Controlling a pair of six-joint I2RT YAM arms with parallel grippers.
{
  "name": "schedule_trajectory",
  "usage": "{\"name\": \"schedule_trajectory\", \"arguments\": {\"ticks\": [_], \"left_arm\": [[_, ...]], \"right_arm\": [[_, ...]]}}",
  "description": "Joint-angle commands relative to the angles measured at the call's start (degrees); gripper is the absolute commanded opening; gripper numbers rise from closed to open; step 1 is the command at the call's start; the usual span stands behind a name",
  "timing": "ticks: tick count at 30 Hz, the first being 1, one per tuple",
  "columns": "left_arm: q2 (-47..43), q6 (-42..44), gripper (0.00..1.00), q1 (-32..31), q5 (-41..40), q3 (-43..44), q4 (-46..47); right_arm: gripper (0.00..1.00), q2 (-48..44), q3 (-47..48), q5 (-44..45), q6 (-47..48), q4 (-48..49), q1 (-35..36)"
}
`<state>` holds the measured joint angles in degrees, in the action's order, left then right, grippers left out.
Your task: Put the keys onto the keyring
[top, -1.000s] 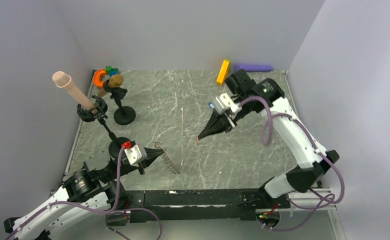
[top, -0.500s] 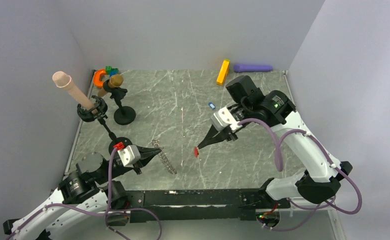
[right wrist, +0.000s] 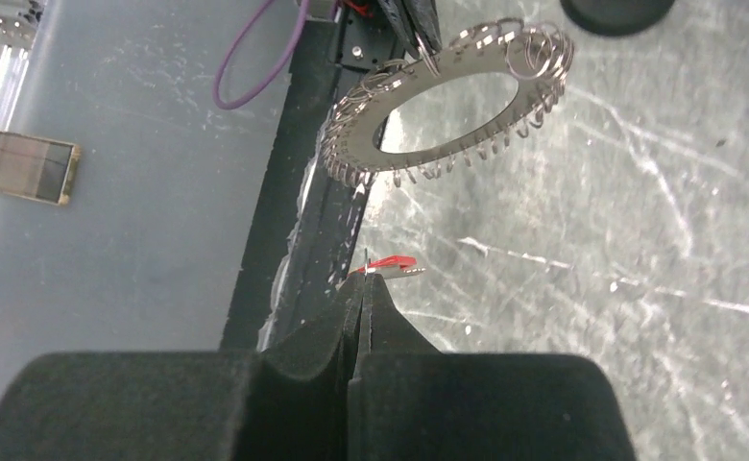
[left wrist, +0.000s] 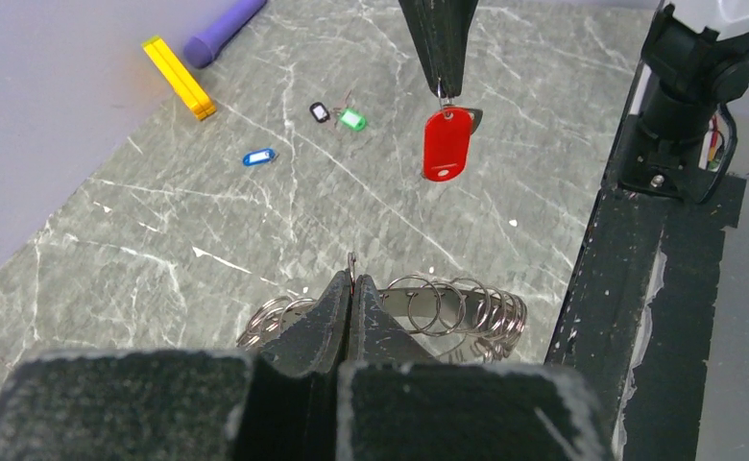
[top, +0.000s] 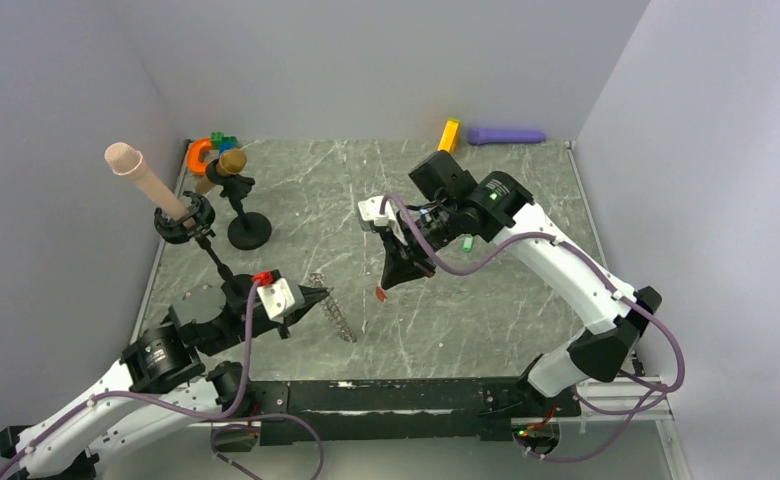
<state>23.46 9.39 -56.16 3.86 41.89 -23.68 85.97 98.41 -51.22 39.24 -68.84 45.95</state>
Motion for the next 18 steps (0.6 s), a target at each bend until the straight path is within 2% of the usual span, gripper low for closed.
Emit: {"name": "schedule_trajectory", "arguments": {"ticks": [1, 7, 11, 18], "left_arm": [[2.0, 1.4, 0.00, 0.2, -1.0, 2.8, 1.9], [4.5, 2.4, 0.00, 0.2, -0.3, 2.1, 3.2], [6.2, 1.6, 0.00, 0.2, 0.8, 2.6, 3.9], [9.8, -3.7, 0.00, 0.2, -0.5, 7.9, -1.8]], "right_arm": [[0.00, 0.3, 0.9, 4.0, -8.7, 1.6, 0.5], [0.00, 0.7, -0.4, 4.1, -13.8, 4.1, 0.4], [0.00, 2.6, 0.9, 6.5, -12.8, 4.4, 0.6], [0.00, 12.0, 14.3, 2.1, -1.5, -9.6, 0.5]]}}
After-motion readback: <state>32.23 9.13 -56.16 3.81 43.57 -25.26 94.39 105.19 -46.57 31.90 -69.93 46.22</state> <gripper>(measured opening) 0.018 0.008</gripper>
